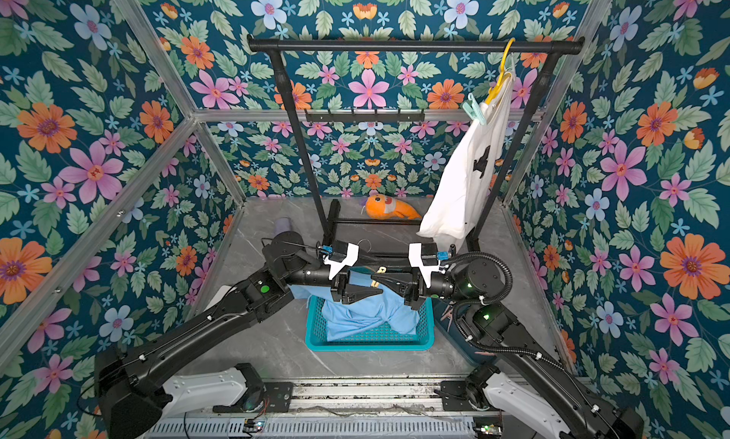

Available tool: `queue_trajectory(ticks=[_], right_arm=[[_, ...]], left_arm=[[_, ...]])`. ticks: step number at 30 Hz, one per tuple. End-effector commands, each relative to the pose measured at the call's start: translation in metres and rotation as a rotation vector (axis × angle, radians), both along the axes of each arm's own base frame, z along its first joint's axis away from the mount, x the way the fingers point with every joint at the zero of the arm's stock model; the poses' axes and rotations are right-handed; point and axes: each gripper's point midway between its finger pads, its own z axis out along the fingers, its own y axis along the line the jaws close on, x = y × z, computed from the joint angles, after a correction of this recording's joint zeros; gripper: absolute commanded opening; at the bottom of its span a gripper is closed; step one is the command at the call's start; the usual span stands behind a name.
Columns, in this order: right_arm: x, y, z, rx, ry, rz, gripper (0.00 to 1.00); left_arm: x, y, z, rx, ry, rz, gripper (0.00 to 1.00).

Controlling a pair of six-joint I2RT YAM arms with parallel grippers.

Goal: Use clothespins to secure the t-shirt on both sides of the hanger
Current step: Open the clothespin, then pick up the hanger from the basket.

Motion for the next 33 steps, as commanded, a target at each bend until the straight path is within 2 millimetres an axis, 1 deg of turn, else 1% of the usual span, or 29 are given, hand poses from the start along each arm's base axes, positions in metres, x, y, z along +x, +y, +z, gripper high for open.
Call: queue_trajectory(ticks=[1, 7, 11, 12, 14, 17, 19, 20, 22, 24, 26, 28, 29, 31, 32, 33], right_arm=[[0.005, -0.001, -0.003, -0.01, -0.021, -0.037, 0.0], [0.024, -0.007, -0.008, -0.021, -0.034, -0.168, 0.0], [0.033, -0.013, -0.007, -0.001, -0.041, -0.241, 0.0], [0.037, -0.014, -0.007, -0.006, -0.035, -0.265, 0.0], [0.048, -0.017, -0.007, -0.026, 0.007, -0.325, 0.0], [0.057, -0.021, -0.012, -0.059, 0.049, -0.378, 0.0], [0.061, -0.025, -0.013, -0.057, 0.075, -0.407, 0.0], [0.06, -0.025, -0.014, -0.059, 0.08, -0.407, 0.0], [0.06, -0.026, -0.015, -0.061, 0.095, -0.408, 0.0], [0.057, -0.025, -0.016, -0.065, 0.098, -0.396, 0.0], [0.056, -0.024, -0.018, -0.072, 0.103, -0.385, 0.0], [0.055, -0.022, -0.02, -0.075, 0.105, -0.369, 0.0], [0.054, -0.021, -0.019, -0.073, 0.107, -0.361, 0.0], [0.051, -0.018, -0.021, -0.065, 0.114, -0.326, 0.0], [0.05, -0.015, -0.022, -0.062, 0.117, -0.309, 0.0], [0.049, -0.012, -0.022, -0.063, 0.128, -0.288, 0.0]], left_arm=[[0.004, 0.0, 0.006, -0.01, 0.017, 0.027, 1.0], [0.002, 0.007, 0.008, -0.006, 0.015, 0.056, 1.0], [0.0, 0.015, 0.006, 0.009, -0.011, 0.083, 1.0], [0.001, 0.018, 0.004, 0.022, -0.015, 0.1, 1.0], [0.01, 0.024, 0.0, 0.058, -0.036, 0.171, 1.0], [0.043, 0.047, -0.007, 0.101, -0.032, 0.328, 0.99], [0.073, 0.071, -0.016, 0.12, 0.011, 0.409, 0.95], [0.087, 0.08, -0.019, 0.128, 0.03, 0.45, 0.92], [0.11, 0.098, -0.032, 0.185, 0.068, 0.513, 0.87], [0.127, 0.114, -0.049, 0.257, 0.099, 0.531, 0.86], [0.146, 0.132, -0.068, 0.321, 0.149, 0.554, 0.86], [0.169, 0.155, -0.091, 0.416, 0.207, 0.603, 0.87], [0.176, 0.163, -0.099, 0.453, 0.216, 0.618, 0.88], [0.197, 0.181, -0.109, 0.519, 0.237, 0.68, 0.93], [0.201, 0.188, -0.113, 0.545, 0.259, 0.675, 0.94], [0.203, 0.195, -0.122, 0.587, 0.285, 0.651, 0.95]])
